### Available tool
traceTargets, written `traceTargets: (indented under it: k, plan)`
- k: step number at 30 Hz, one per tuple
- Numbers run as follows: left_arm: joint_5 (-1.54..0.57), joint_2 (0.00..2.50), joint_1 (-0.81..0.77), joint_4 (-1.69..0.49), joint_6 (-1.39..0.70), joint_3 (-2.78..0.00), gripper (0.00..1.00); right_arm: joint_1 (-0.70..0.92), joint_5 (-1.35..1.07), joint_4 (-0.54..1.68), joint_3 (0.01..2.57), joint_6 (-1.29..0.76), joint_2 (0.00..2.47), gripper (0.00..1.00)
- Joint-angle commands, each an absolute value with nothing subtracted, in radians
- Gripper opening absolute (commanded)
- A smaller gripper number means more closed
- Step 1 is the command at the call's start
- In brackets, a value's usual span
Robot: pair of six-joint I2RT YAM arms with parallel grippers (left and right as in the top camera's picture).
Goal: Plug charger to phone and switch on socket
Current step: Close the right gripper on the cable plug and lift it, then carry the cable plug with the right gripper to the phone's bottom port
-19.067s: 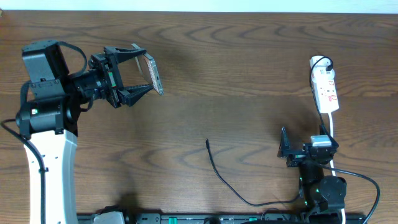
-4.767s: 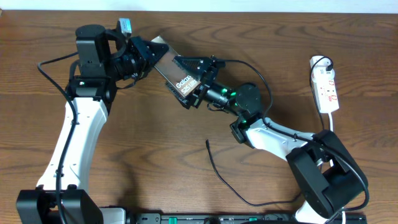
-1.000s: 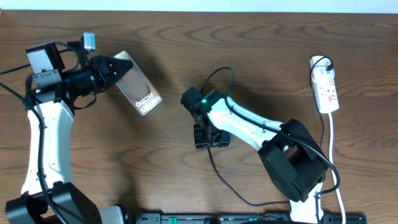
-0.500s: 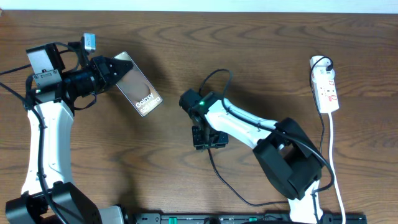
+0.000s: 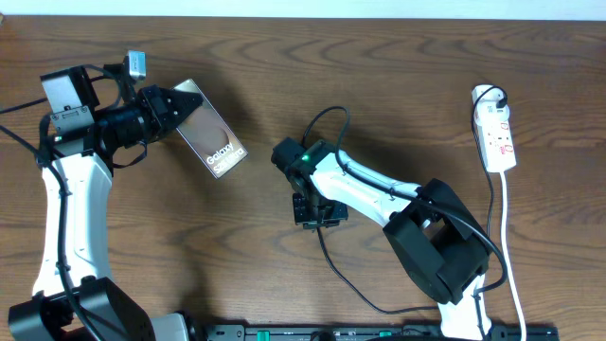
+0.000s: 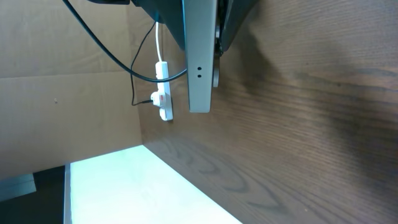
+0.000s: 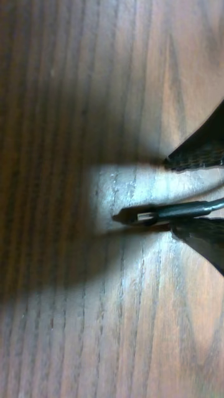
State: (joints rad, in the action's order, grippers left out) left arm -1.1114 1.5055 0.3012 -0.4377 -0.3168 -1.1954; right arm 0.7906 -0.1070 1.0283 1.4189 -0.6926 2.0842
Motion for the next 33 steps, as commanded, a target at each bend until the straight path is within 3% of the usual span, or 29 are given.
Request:
traceTargets:
  k: [1, 4, 14, 18, 24, 33]
  plan:
    - [-1.132, 1.496, 0.305, -0.433, -0.31, -1.196, 0.08, 0.801, -0.12, 1.013, 1.405, -0.691, 2.146, 0.14]
    - [-1.132, 1.496, 0.305, -0.434, -0.31, -1.196, 0.07, 0.801, -0.126, 1.013, 1.405, -0.691, 2.146, 0.01]
    - [-1.132, 1.496, 0.305, -0.434, -0.31, -1.196, 0.08, 0.8, -0.206, 1.008, 1.405, -0.661, 2.146, 0.01]
    - [-1.132, 1.496, 0.305, -0.435, -0.31, -1.196, 0.08, 0.799, -0.428, 0.967, 1.405, -0.493, 2.146, 0.01]
    - [-1.132, 1.496, 0.305, -0.445, -0.31, -1.196, 0.07, 0.8, -0.98, 0.852, 1.405, -0.019, 2.146, 0.01]
    - [-1.132, 1.496, 0.305, -0.445, -0.31, -1.196, 0.07, 0.801, -1.018, 0.844, 1.405, 0.069, 2.146, 0.01]
